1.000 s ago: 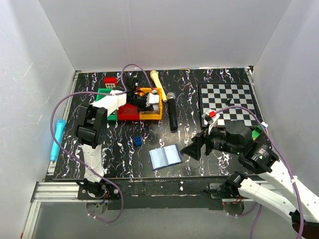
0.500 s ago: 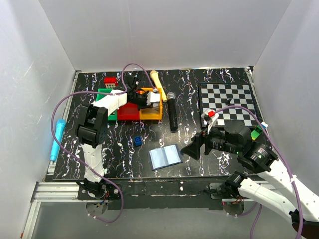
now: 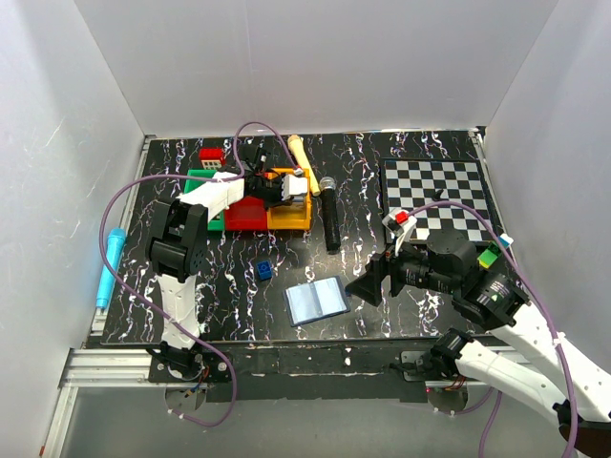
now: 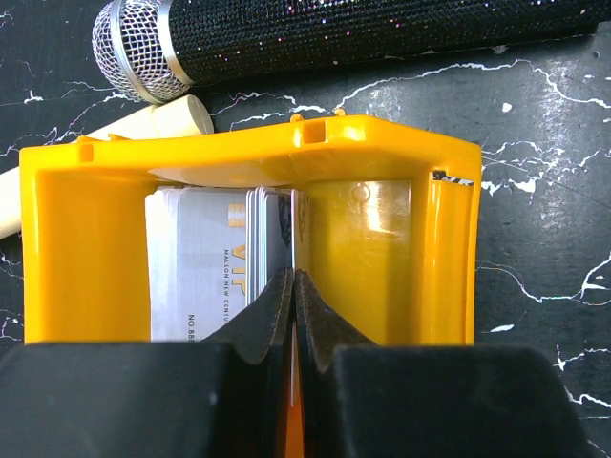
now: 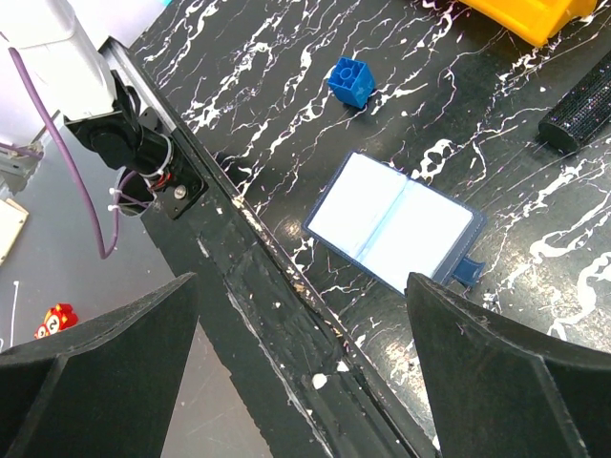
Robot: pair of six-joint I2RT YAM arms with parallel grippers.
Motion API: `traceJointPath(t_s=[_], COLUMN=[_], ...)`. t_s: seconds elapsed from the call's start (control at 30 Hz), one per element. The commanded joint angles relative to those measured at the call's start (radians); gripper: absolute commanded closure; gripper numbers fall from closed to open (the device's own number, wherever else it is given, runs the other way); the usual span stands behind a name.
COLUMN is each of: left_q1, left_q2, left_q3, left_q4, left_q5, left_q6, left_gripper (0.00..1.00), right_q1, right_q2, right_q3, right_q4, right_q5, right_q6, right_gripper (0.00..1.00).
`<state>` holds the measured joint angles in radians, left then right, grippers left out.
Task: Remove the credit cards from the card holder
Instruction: Place the credit card in the storage box.
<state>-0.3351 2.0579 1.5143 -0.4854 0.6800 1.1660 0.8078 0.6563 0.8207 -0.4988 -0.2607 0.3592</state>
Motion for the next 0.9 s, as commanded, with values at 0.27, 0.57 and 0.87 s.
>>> traceJointPath(t_s=[0.27, 0.57, 0.87], left_q1=[-0.001, -0.004, -0.008], left_q2=[-0.004, -0.018, -0.028], left_q3=[-0.006, -0.014, -0.022], left_q4=[0.01, 0.022, 0.036], left_q5=[-0.02, -0.027, -0.045], left_q6=[0.001, 0.0, -0.006], left_gripper=[0.91, 0.9, 0.85], right_q1=[-0.001, -0.001, -0.001], right_q2=[-0.001, -0.001, 0.002], right_q3=[0.02, 0.018, 0.02], right_q4=[0.039, 0.04, 0.042], right_q5=[-0.002, -0.008, -0.014], right_q6=[-0.011, -0.006, -0.006], right_gripper=[0.04, 0.04, 0.04])
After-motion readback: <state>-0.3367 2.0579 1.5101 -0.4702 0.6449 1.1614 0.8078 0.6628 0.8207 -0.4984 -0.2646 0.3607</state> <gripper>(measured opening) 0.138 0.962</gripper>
